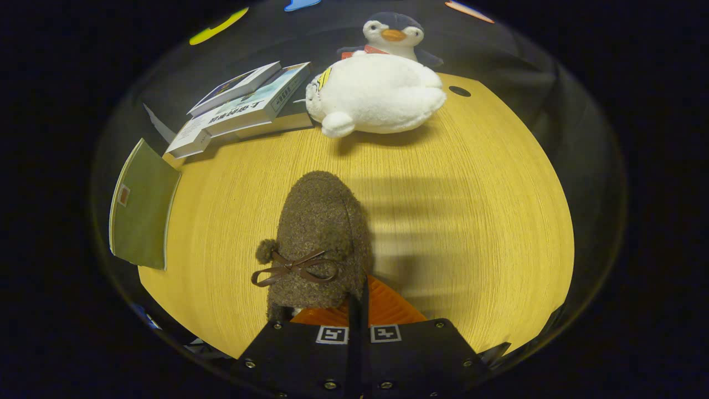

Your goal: Open the storage box then place both shoes into the box .Put the left shoe in first, then the right shoe, with the right side of both shoes facing outward in a uniform manner.

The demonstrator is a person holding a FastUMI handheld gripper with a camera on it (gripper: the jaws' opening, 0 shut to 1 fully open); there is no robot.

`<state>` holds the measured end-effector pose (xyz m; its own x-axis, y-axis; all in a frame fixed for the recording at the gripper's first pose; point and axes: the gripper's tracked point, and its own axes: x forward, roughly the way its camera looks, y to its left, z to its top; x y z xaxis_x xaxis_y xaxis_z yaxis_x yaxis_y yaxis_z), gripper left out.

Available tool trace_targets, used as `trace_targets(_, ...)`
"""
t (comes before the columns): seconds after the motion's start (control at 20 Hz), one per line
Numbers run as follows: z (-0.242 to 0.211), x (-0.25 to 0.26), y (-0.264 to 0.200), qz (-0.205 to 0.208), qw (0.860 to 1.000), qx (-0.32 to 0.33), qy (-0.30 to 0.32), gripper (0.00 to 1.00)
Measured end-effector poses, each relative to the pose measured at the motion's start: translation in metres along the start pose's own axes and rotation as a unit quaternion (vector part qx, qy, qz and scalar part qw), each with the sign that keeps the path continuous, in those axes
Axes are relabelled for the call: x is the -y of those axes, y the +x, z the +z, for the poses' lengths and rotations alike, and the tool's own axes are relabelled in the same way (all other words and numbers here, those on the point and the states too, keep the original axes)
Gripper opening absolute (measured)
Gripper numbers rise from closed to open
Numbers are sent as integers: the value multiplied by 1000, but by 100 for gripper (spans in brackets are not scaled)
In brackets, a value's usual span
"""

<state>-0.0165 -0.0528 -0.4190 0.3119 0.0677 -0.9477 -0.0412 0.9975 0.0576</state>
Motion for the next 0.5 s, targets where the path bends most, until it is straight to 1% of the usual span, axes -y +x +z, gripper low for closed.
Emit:
trace_targets(0.3, 14, -28, -23, 30, 999, 10, 7, 0)
trace_targets(0.5, 27, -50, -41, 54, 998, 5, 16, 0)
